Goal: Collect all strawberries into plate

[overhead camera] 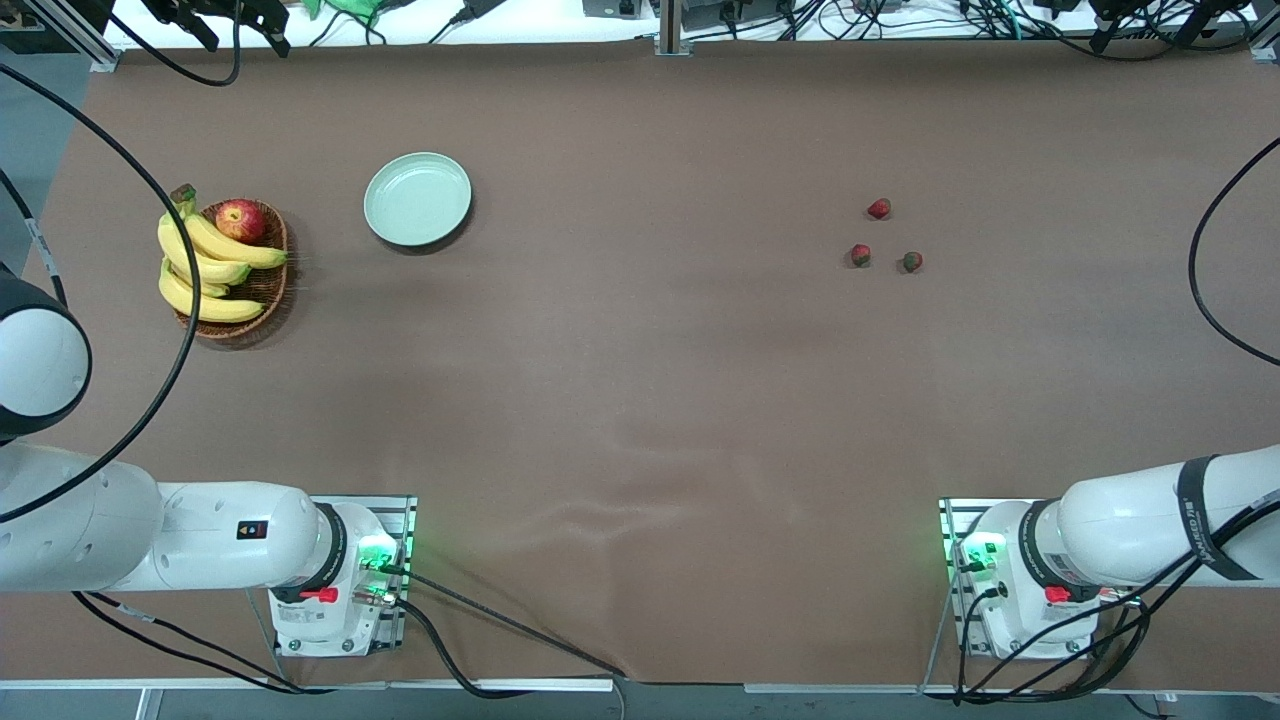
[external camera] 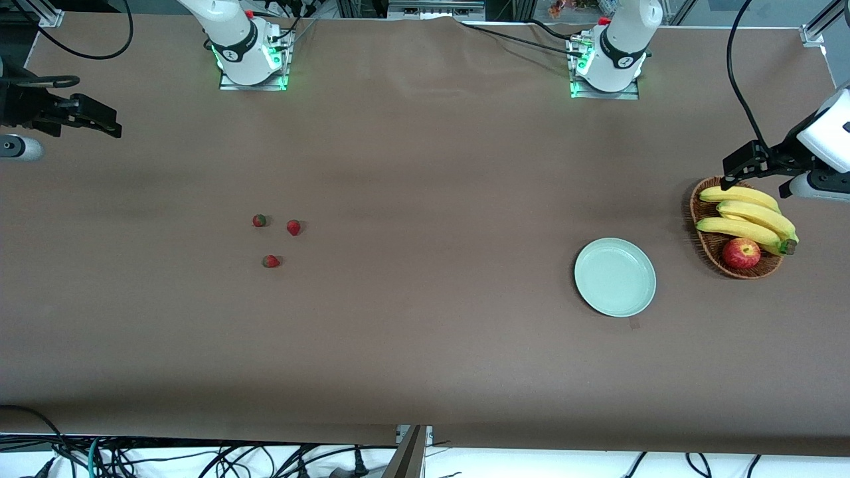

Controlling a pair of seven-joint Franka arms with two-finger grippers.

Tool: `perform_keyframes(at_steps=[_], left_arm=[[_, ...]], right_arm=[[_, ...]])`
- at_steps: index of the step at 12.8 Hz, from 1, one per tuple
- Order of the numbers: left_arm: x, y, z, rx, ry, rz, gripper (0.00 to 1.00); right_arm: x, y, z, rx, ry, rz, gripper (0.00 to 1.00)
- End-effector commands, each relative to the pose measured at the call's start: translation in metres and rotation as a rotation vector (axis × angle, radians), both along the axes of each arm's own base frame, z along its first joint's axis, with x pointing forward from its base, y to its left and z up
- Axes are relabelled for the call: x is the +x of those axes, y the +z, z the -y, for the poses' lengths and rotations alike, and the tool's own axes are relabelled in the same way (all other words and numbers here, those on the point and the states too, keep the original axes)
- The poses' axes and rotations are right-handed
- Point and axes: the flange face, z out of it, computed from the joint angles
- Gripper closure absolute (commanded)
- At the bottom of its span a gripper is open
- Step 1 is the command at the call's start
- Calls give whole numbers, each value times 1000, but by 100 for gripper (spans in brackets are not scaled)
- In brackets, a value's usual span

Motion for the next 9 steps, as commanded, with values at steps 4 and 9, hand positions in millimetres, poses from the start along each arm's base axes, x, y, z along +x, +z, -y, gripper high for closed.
perform_keyframes(at_steps=[4, 9], left_arm=[[3, 4, -2, 16, -10, -1, 0], [3, 5, -2, 16, -10, 0, 0]], right_arm=[[3, 2, 4, 21, 4, -6, 0], [10, -12, 4, 17, -4, -24, 0]])
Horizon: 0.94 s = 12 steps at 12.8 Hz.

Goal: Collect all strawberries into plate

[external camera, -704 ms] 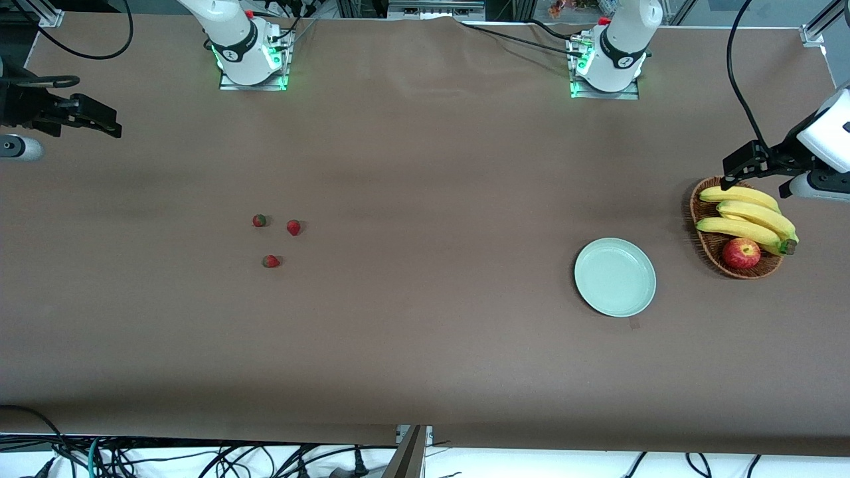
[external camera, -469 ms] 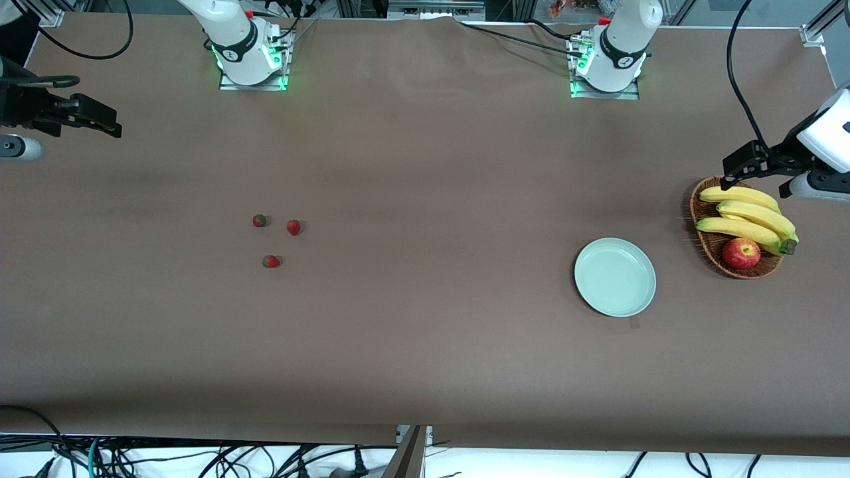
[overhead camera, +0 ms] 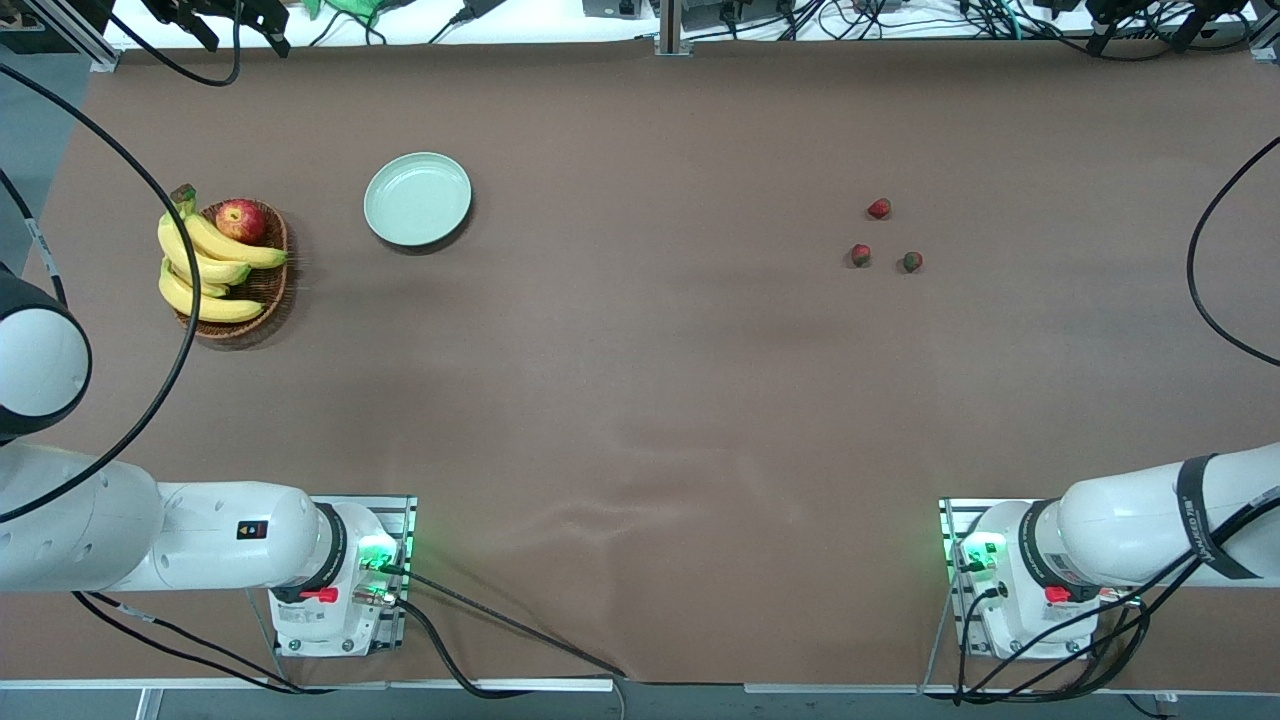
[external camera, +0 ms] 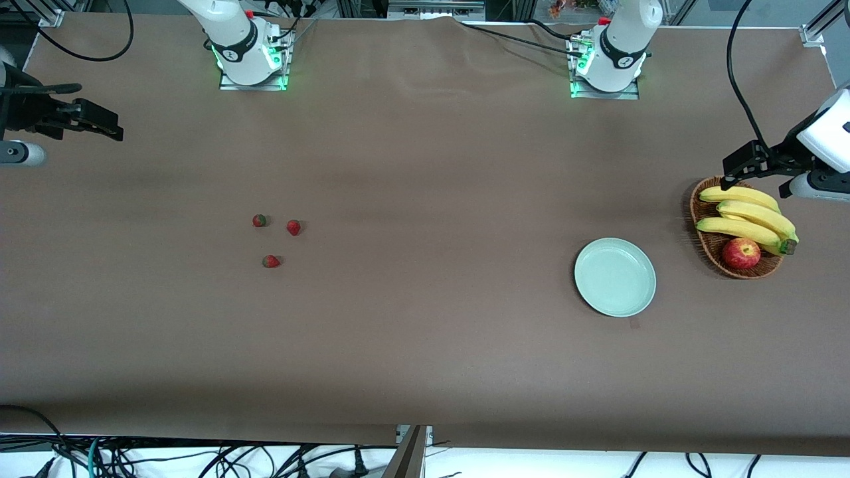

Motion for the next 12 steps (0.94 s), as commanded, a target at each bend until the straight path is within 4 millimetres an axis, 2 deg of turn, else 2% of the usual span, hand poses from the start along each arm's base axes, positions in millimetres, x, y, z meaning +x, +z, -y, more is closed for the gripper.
perform_keyframes(at_steps=[1, 5, 7, 9, 12], left_arm=[[3, 4, -2, 16, -10, -1, 0], [3, 4, -2, 16, -10, -1, 0], [4, 5, -2, 16, -10, 0, 0], [3, 5, -3, 16, -9, 0, 0], [3, 5, -3, 16, -9, 0, 0]], right_arm=[[12, -13, 1, 18, 0, -17, 0], [44, -70, -2, 25, 6, -62, 0], [53, -108, -15, 29, 16, -82, 0], [54, -160, -33, 35, 30, -65, 0], [41, -232, -56, 26, -12, -53, 0]])
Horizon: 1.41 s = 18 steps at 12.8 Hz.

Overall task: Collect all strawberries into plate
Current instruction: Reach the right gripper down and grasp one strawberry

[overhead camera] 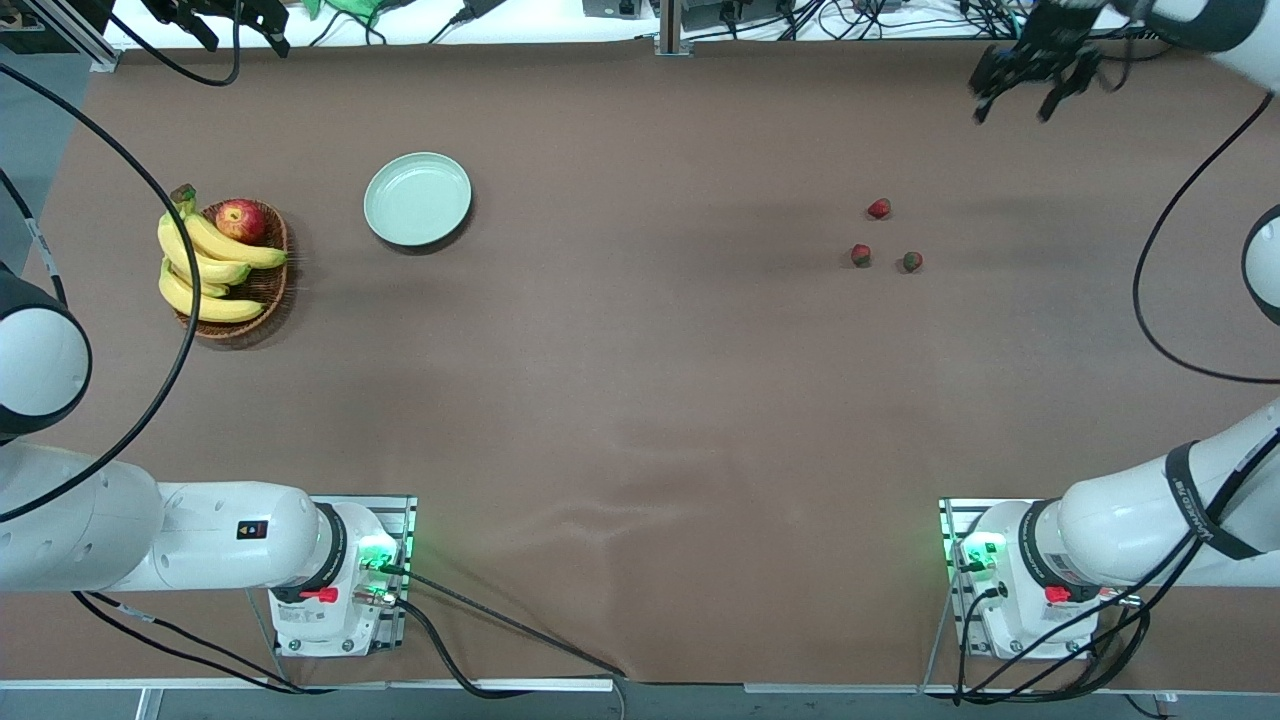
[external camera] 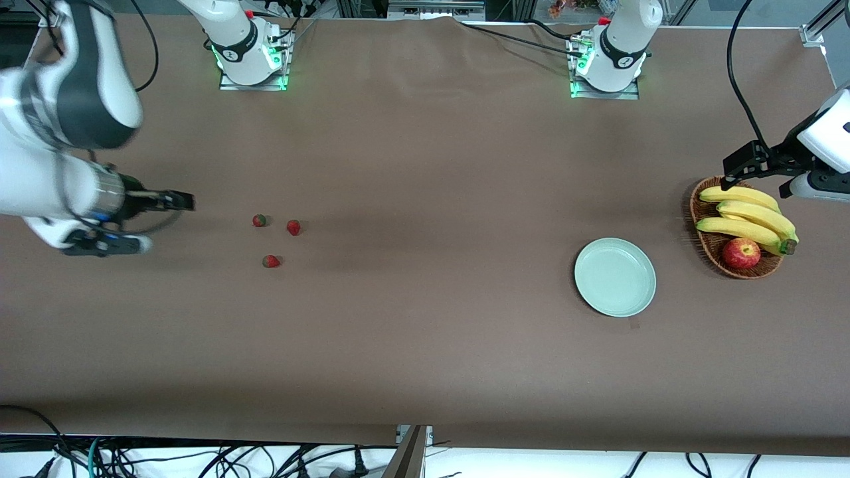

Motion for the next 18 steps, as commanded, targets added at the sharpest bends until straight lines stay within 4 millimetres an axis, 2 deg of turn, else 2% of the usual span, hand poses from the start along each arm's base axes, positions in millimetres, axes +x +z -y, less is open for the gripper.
perform_keyframes(at_steps=[1, 4, 7, 10, 14, 18], left_arm=[[3, 5, -3, 16, -9, 0, 0], [3, 4, -3, 16, -9, -1, 0], [3, 5, -3, 16, -9, 0, 0], [3, 5, -3, 16, -9, 0, 0], [3, 5, -3, 16, -9, 0, 0], [3, 4, -2, 15, -9, -1, 0]], right_arm=[[-25, -55, -11, 2, -20, 12, 0], [-55, -137, -10, 7, -21, 24, 0], [-60, -182, -11, 19, -30, 27, 0], [-58, -205, -13, 25, -36, 39, 0], [-59, -226, -17, 32, -31, 43, 0], [-64, -234, -27, 31, -8, 28, 0]])
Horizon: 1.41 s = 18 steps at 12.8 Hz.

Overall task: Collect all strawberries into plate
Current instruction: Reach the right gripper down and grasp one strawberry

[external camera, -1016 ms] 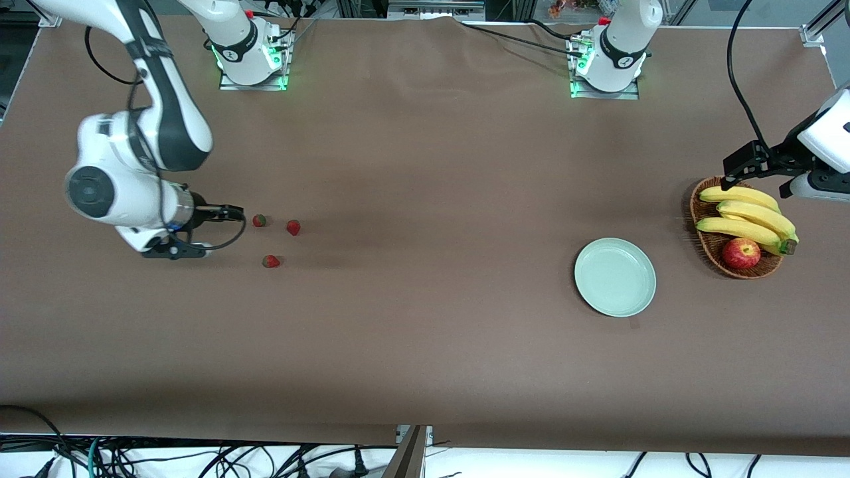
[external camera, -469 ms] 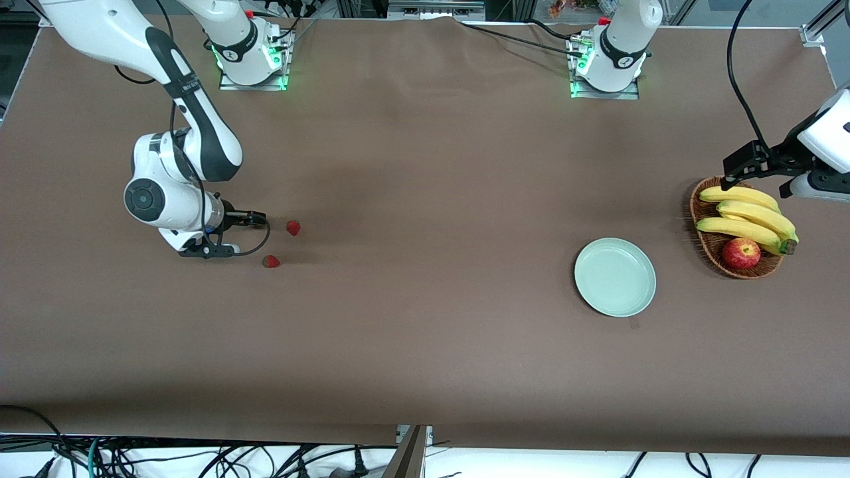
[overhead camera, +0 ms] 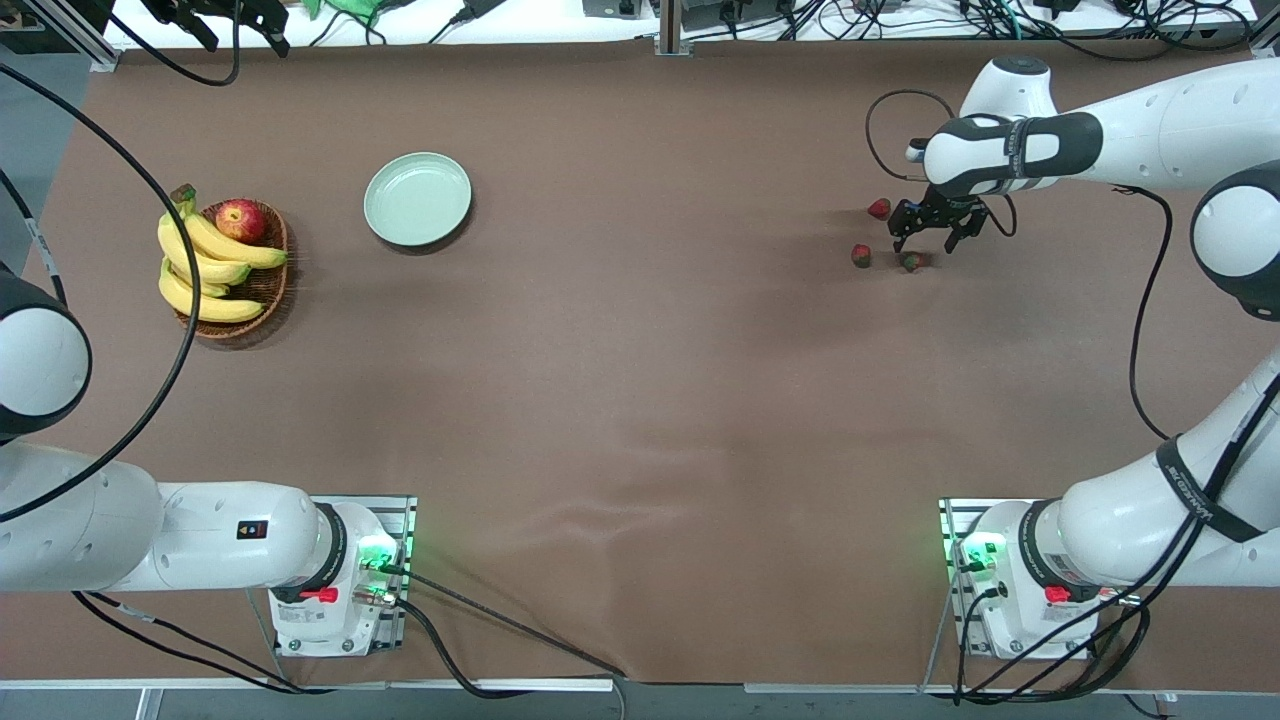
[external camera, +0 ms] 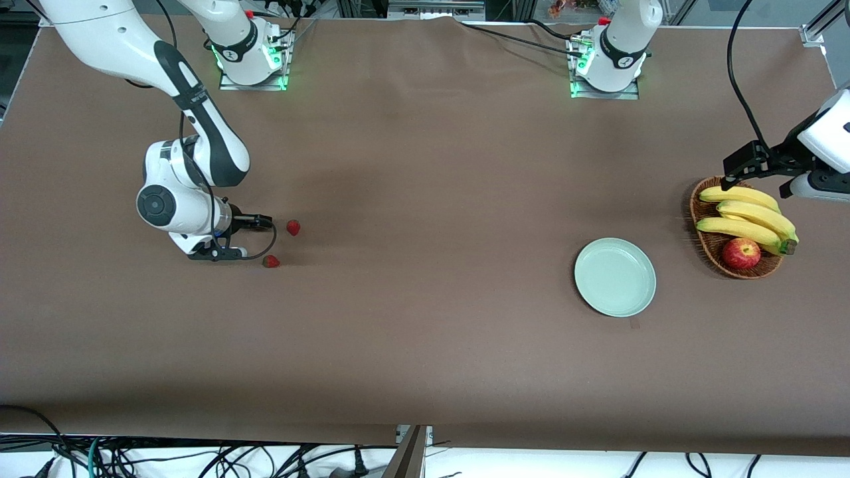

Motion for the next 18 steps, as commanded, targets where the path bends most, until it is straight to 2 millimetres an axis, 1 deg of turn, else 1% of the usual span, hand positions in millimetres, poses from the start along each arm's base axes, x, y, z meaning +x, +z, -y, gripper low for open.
perform_keyframes(at_steps=[1, 2, 4, 5, 7, 8, 9, 10, 12, 13, 14, 15, 16, 17, 18], left_arm=[[3, 4, -2, 16, -10, -1, 0], [3, 5, -2, 15, -10, 0, 0], [3, 5, -2, 16, -10, 0, 0], [3, 5, -2, 16, -10, 0, 0], [3, 4, -2, 16, -10, -1, 0], [3, 5, -2, 16, -10, 0, 0], [3, 5, -2, 15, -10, 0, 0], [3, 5, -2, 16, -10, 0, 0], [3, 5, -2, 15, -10, 0, 0], [3, 5, -2, 15, -10, 0, 0], [3, 5, -2, 15, -10, 0, 0], [3, 4, -2, 15, -10, -1, 0], [3, 5, -2, 16, -10, 0, 0], [3, 5, -2, 16, -10, 0, 0], [3, 4, -2, 15, -10, -1, 0]], right_arm=[[-5, -3, -6, 1, 3, 3, 1], [-6, -3, -6, 1, 3, 2, 11], [-9, -6, -6, 0, 7, -9, 39], [-10, -6, -7, 0, 9, -13, 45], [-15, -11, -7, -2, 8, -27, 47], [-16, -13, -6, -3, 7, -32, 51], [-16, -13, -6, -3, 7, -32, 60], [-16, -13, -6, -3, 7, -32, 71], [-13, -10, -8, -1, 8, -24, 90], [-9, -5, -8, 0, 7, -13, 92], [0, 6, -12, 6, 19, 11, 92], [12, 21, -20, 15, 34, 37, 92], [24, 43, -37, 26, 52, 37, 92], [35, 64, -59, 40, 70, 41, 92], [41, 80, -84, 47, 69, 52, 92]])
